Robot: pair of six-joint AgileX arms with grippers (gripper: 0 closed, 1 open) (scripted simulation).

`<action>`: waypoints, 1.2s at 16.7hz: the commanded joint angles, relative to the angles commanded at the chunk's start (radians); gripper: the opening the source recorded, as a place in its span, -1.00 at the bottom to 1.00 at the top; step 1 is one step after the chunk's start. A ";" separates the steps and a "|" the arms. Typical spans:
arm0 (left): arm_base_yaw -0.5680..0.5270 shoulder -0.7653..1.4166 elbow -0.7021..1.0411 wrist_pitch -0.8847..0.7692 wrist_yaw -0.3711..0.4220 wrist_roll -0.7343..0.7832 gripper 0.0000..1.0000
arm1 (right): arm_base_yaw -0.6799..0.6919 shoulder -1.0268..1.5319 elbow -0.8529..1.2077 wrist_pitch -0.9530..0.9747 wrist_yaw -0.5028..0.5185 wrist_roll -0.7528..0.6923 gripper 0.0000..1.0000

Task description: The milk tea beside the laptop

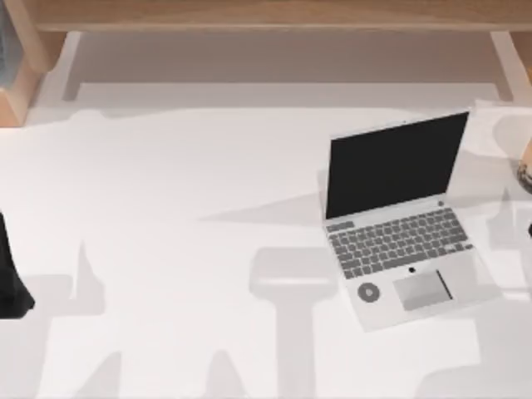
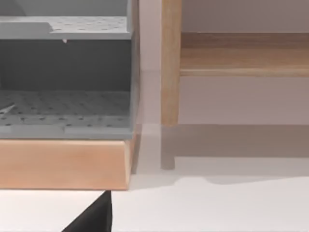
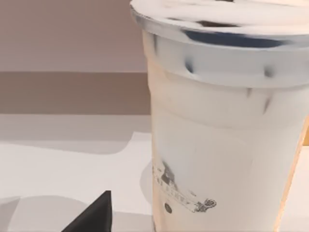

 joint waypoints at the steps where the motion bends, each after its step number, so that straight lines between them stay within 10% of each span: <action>1: 0.000 0.000 0.000 0.000 0.000 0.000 1.00 | 0.004 -0.002 -0.004 -0.002 0.000 0.000 1.00; 17: 0.000 0.000 0.000 0.000 0.000 0.000 1.00 | 0.022 0.136 0.325 -0.190 0.024 0.001 1.00; 20: 0.000 0.000 0.000 0.000 0.000 0.000 1.00 | 0.022 0.136 0.325 -0.190 0.024 0.001 0.55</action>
